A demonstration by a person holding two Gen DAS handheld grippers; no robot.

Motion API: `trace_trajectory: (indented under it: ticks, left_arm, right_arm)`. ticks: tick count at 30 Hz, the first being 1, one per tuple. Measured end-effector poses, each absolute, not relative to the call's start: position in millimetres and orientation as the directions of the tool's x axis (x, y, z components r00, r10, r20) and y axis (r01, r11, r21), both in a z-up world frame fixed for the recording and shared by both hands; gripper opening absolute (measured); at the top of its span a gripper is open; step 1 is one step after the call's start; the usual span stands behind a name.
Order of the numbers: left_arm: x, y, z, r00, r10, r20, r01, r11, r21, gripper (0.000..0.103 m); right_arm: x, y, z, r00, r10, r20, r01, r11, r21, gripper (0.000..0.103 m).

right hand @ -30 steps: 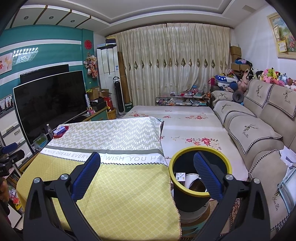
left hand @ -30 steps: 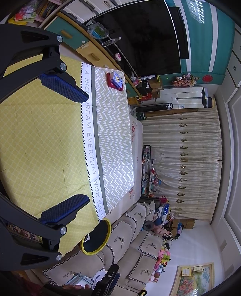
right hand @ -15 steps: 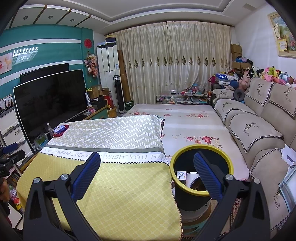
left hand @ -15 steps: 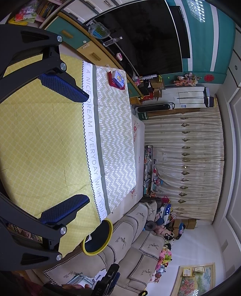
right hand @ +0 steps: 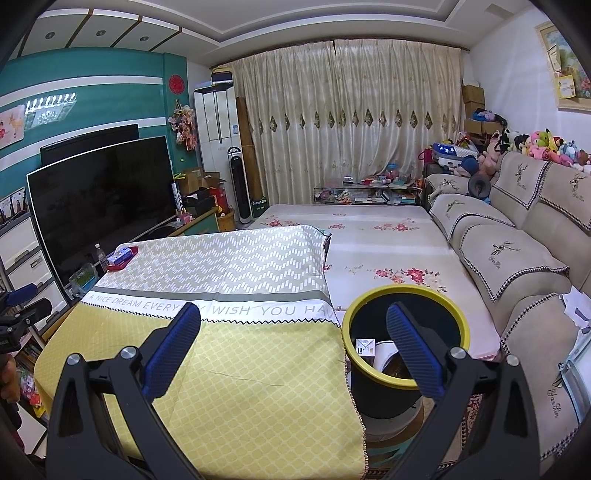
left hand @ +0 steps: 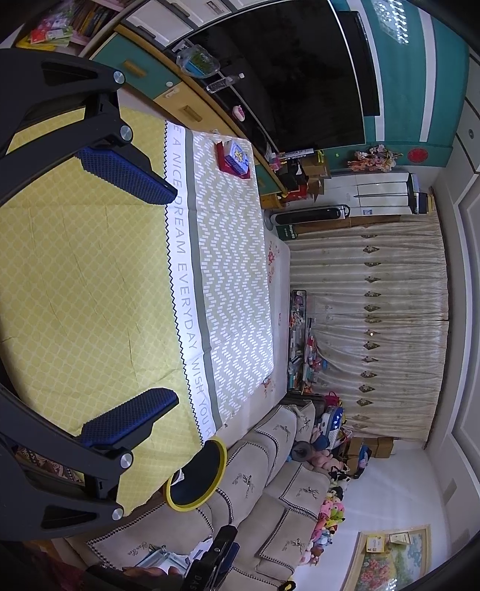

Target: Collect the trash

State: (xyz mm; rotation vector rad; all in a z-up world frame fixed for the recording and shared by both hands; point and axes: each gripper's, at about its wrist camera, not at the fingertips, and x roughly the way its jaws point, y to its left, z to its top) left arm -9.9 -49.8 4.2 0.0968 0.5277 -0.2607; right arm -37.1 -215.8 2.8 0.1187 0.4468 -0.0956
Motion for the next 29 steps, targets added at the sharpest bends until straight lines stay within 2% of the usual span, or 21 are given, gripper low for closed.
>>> trace_trajectory:
  ticks: [9,15,21,29]
  left_arm:
    - [-6.1,-50.5,-0.3,0.820,-0.222,-0.527,0.276,0.961,0.025,0.098]
    - [0.0,-46.3,-2.5,0.814,-0.256,-0.522,0.284,0.958,-0.026,0.098]
    - [5.8,-50.3,-0.8,0.826,-0.223,-0.518,0.269,0.963,0.014,0.098]
    - [77.1,-30.0,-9.3,0.793,-0.177,-0.583,0.211,0.977,-0.010,0.098]
  right_arm:
    - [-35.2,-215.3,1.4,0.895,-0.063,-0.441,0.117,0.988,0.096,0.096]
    - [-34.6,-215.7,-1.3,0.894,-0.060,-0.444,0.116,0.988,0.100,0.096]
    - [-32.6,-219.9,-4.3,0.894,-0.053,-0.445,0.116,0.987,0.115,0.096]
    - [0.8,-218.0,16.7,0.899,0.025,-0.437,0.029,0.993,0.115,0.096]
